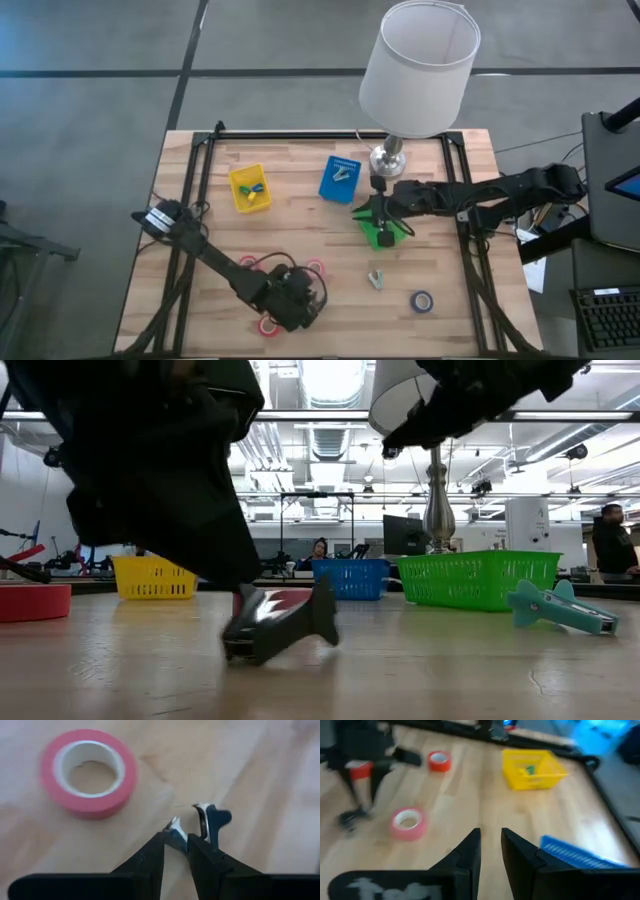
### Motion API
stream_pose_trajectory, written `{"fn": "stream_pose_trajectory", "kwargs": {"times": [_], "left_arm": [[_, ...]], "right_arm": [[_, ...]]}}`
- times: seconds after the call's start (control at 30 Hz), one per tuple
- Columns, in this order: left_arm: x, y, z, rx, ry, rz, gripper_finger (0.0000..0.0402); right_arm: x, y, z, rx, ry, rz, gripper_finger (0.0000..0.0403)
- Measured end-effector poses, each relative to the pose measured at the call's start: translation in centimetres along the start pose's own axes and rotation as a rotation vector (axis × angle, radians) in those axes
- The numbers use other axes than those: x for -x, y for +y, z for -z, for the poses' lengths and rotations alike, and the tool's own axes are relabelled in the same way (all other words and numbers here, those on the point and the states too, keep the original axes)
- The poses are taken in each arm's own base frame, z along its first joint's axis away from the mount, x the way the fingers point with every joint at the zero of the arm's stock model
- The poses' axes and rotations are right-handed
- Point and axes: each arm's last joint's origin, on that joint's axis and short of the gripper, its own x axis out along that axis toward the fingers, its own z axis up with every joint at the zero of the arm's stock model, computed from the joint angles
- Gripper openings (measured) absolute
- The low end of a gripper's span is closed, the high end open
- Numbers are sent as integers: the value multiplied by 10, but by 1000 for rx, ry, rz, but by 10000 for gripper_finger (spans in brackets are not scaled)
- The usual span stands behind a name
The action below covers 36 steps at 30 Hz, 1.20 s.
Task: Pick and place Stapler, Stapler remover, tape
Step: Put the black staple remover into the blue basket
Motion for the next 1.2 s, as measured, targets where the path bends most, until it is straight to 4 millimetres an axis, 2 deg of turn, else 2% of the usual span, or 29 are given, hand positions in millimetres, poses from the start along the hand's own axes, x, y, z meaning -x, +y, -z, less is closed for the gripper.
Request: {"fn": "stream_pose_trajectory", "kwargs": {"times": [0.23,0.53,0.7,1.03,1.2], "left_arm": [[-4,-20,-5,-19,-15,-4,105],[-7,-20,-5,-9,-33,-26,154],[-7,-22,-8,33,-36,-26,169],[9,-40,-21,139,26,-23,167],[-1,-39,-15,149,37,-74,165]], "right_arm": [[0,20,8,2,13,-141,59],[1,38,20,37,47,-203,59],[1,40,21,37,47,-210,58],[1,40,23,38,62,-211,59],[1,40,23,39,71,-212,62]]}}
